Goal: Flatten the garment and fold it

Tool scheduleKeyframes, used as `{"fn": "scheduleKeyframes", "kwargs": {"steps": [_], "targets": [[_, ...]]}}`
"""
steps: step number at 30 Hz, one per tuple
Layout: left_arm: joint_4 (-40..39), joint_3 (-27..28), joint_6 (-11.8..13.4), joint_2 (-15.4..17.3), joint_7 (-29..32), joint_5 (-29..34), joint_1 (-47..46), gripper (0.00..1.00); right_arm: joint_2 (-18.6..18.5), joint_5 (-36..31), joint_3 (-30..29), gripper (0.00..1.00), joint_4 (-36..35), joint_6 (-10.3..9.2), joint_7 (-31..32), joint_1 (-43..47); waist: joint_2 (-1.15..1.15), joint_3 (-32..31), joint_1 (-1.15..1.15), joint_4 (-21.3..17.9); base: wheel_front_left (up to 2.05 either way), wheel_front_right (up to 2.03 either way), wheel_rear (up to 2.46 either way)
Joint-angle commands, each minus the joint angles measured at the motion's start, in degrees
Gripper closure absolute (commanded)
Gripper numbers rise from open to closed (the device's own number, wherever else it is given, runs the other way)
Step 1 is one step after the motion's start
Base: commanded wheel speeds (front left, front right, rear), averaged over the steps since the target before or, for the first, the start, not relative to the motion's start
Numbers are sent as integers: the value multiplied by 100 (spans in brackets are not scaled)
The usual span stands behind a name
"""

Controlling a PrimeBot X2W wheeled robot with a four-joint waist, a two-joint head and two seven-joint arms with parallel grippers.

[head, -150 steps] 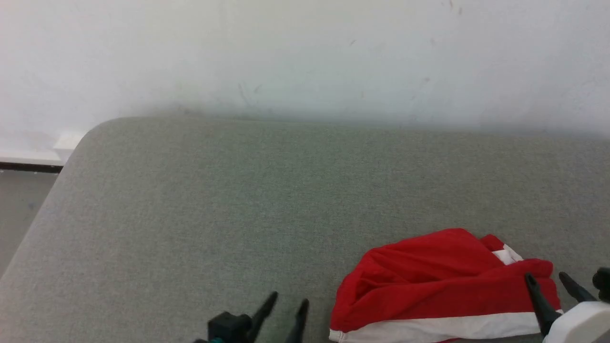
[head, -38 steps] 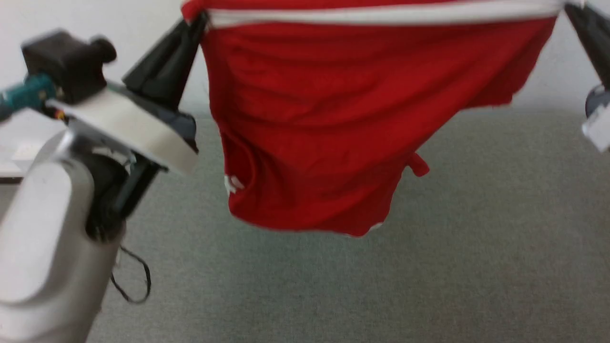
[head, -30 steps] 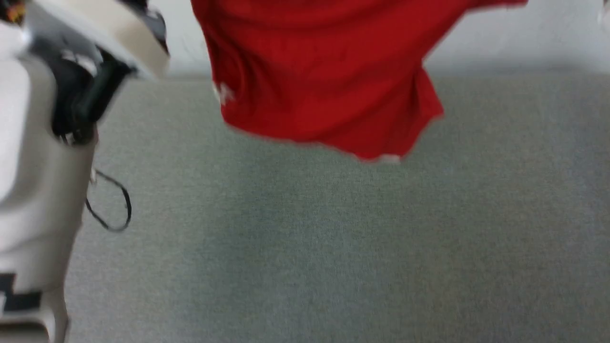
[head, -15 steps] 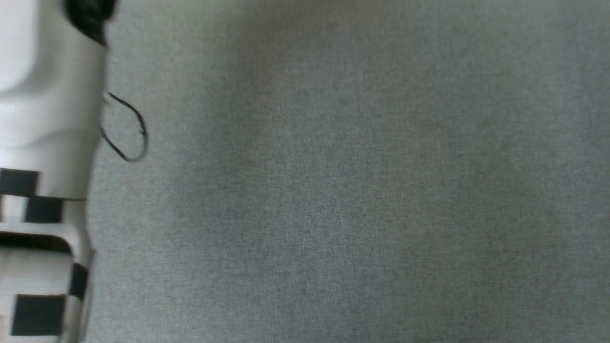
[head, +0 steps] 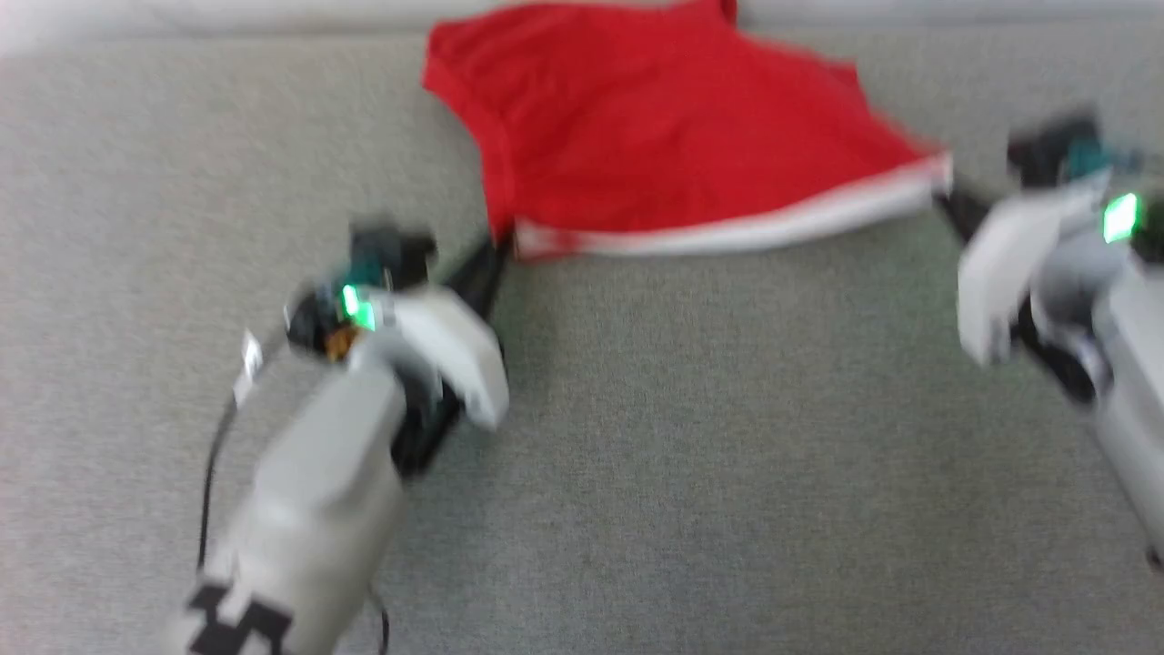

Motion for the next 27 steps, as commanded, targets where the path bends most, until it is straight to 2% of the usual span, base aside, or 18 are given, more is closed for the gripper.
{"fn": "scheduleKeyframes", "kwargs": {"steps": [1,5,10,13,17,20,24,27], "targets": [[-78,-78,-37,84,-62,-90,251,100,-167,154,135,100,-131,-13,111,263,0,-620,1,113,0,0,0],[-320,-309,-37,281,-131,-253,1010,100,-695,594,438,100,-495,-13,430,1004,0,-1022,1,150,0,0,0],[-735,-484,-37,457,-141,-344,1878,100,-1186,1178,601,100,-1044,-13,899,1900,0,-1509,1,204,0,0,0],[-1075,-549,55,555,-83,-418,2412,100,-1496,1381,662,100,-1502,-13,1050,2383,0,-1762,1,222,0,0,0],[-1669,-611,308,765,1,-464,3102,100,-1740,1765,485,100,-2132,-13,1079,2995,0,-1991,1,243,0,0,0],[-2004,-616,431,894,47,-504,3425,100,-1886,1810,368,100,-2360,-13,1168,3317,0,-2081,1,270,0,0,0],[-2674,-692,657,1113,261,-593,4038,100,-2124,1861,58,100,-2668,-13,1560,4075,0,-2259,1,328,0,0,0],[-3112,-843,736,1222,497,-653,4428,100,-2171,1952,-299,100,-2864,-13,1889,4616,0,-2345,1,365,0,0,0]]}}
